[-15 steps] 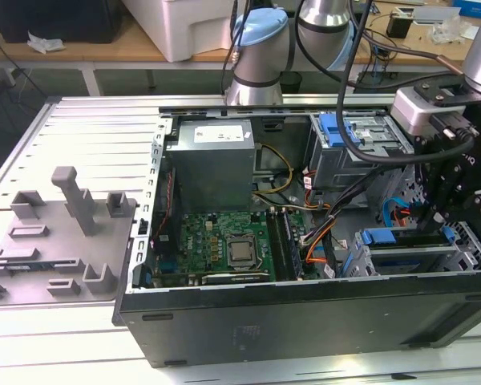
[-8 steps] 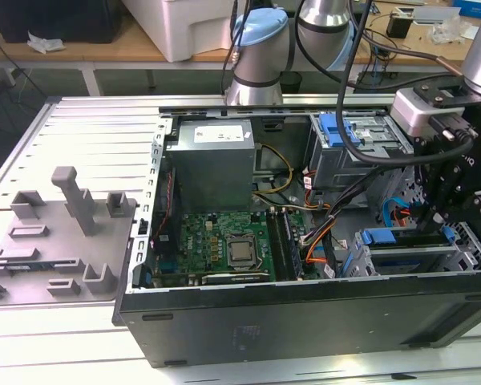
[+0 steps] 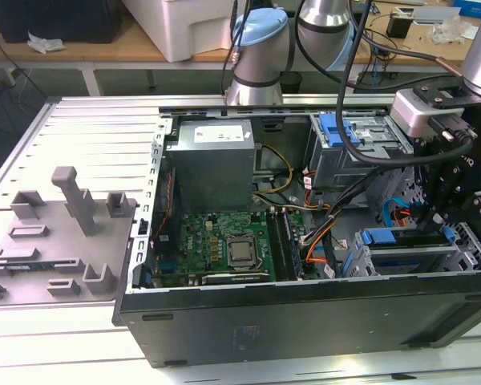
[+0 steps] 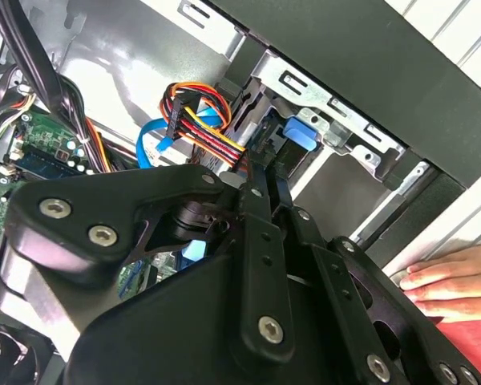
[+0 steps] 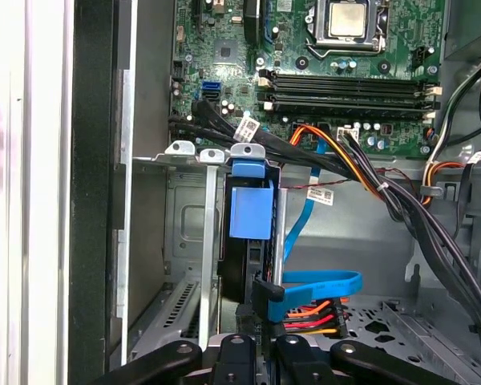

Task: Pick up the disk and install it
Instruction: 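Insert the first disk wire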

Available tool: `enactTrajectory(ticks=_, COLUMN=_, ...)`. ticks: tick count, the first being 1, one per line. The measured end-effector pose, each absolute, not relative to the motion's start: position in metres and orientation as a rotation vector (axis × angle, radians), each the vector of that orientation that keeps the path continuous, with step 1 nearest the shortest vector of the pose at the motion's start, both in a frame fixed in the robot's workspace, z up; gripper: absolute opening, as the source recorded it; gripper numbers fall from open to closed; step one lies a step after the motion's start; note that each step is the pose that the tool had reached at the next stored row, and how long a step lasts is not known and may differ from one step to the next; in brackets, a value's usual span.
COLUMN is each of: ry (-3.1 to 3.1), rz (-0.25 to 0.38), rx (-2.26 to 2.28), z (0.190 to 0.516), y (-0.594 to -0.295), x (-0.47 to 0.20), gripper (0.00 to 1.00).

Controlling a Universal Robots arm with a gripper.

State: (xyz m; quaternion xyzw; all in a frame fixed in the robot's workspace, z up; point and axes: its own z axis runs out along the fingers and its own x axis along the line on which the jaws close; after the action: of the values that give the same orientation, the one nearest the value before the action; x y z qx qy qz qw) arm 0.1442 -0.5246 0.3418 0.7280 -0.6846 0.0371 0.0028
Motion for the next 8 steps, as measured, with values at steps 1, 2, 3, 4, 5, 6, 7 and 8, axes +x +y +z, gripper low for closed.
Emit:
enactTrajectory(ticks=1, ry=-2.147, rz=0.116, rx=2.283, z=0.3417, y=-0.5246, x=0.1442, gripper=0.17)
enactTrajectory(ticks=2, ry=-2.147, rz=0.116, rx=2.283, z=0.3416, y=-0.5247, x=0.1442, gripper=0.17)
enactTrajectory(ticks=3, ry=-2.147, rz=0.116, rx=2.283, z=0.3416, y=-0.5247, x=0.1443, gripper=0.17)
enactTrajectory(ticks=4, ry=-2.147, rz=0.116, rx=2.283, z=0.3415, y=-0.5247, x=0.1444, gripper=0.17)
enactTrajectory(ticks=5, ry=-2.147, rz=0.116, rx=2.283, z=0.3415, y=-0.5246, x=0.1445, gripper=0.17)
enactTrajectory(ticks=6, ry=-2.147, rz=0.116, rx=2.283, z=0.3414, y=-0.5247, x=0.1446, gripper=0.17)
enactTrajectory(ticks=7, ry=-2.147, rz=0.116, rx=2.283, z=0.3413, y=-0.5246, x=0.1447, gripper=0.17)
enactTrajectory(ticks=8, ry=-2.147, rz=0.116, rx=2.283, z=0.3413, y=-0.5246, x=0.1447, gripper=0.17)
